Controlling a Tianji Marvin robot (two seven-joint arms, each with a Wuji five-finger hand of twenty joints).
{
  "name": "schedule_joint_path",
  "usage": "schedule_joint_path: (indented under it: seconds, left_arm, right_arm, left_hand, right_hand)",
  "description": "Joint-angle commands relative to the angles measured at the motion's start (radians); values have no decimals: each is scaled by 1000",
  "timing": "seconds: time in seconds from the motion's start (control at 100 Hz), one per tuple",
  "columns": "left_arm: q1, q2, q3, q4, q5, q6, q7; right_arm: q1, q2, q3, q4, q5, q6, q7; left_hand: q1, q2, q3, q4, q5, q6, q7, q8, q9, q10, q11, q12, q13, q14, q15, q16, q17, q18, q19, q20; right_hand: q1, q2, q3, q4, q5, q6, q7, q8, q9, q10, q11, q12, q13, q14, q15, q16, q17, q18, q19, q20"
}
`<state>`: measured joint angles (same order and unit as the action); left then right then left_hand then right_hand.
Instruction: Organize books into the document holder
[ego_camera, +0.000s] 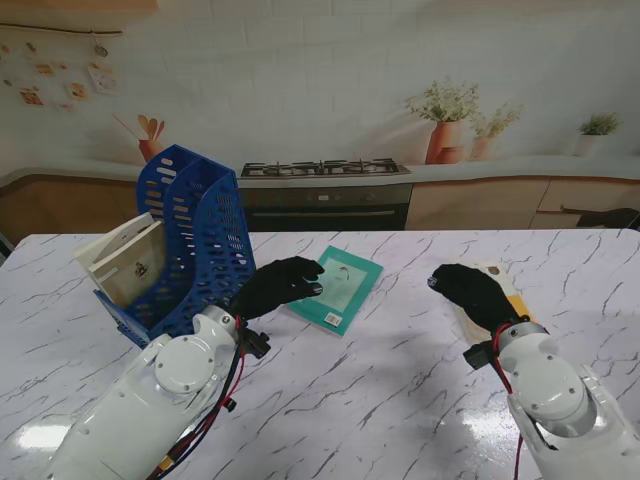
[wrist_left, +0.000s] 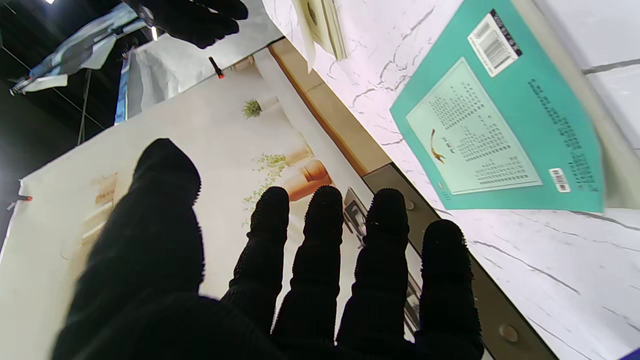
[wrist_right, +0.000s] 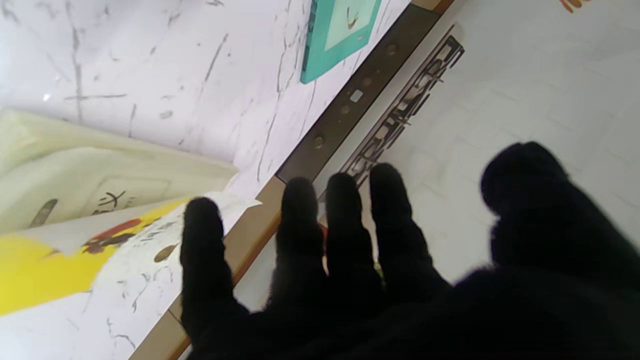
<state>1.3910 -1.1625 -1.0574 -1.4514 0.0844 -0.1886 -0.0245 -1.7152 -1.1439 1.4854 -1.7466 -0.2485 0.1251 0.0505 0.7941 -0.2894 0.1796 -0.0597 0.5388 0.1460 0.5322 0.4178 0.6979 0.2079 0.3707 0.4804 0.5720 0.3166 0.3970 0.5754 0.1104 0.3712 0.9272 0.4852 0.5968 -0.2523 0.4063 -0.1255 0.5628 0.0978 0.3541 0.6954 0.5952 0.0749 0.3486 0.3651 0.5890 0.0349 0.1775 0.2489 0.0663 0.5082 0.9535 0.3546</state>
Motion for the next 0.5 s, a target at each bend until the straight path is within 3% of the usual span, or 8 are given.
schedule_joint_path:
  seconds: [0.0, 0.09, 0.2, 0.49]
  left_arm:
    - [9, -14, 6, 28, -11, -27, 15]
    - [14, -10, -1, 25, -11, -24, 3]
    - [24, -5, -14, 17, -14, -16, -13]
    - [47, 4, -36, 1, 6, 2, -28]
  right_arm:
    - [29, 15, 18, -7, -6, 23, 31]
    - [54, 24, 28, 1, -47, 43, 59]
    - [96, 31, 30, 33, -82, 66, 78]
    - [228, 53, 7, 172, -193, 75, 136]
  left_hand:
    - [10, 12, -20, 31, 16, 4, 4, 6, 16, -8, 20, 10, 13, -1, 19, 13, -12, 20, 42, 20]
    - [6, 11, -17, 31, 11, 3, 5, 5, 13, -13, 19, 9, 10, -1, 16, 10, -17, 18, 37, 18]
    - [3, 13, -13, 30, 7, 0, 4, 3, 7, -11, 14, 6, 2, 0, 8, 6, -27, 15, 27, 13]
    - [-5, 14, -8, 29, 3, -1, -1, 0, 1, -9, 6, 1, -3, 3, 0, 0, -38, 13, 16, 8]
  right_hand:
    - [19, 34, -43, 42, -6, -41, -21, -23, -6, -30, -26, -25, -43, -60, -18, -42, -36, -342, -16, -55]
    - [28, 45, -68, 45, -16, -35, -26, -29, -32, -36, -38, -39, -82, -82, -12, -63, -62, -409, -29, -89]
    - [39, 51, -88, 47, -17, -32, -30, -34, -45, -42, -43, -52, -111, -95, 2, -71, -77, -449, -50, -112]
    - [52, 59, -119, 51, -28, -14, -52, -52, -74, -41, -53, -78, -144, -109, -13, -84, -92, -485, -79, -135]
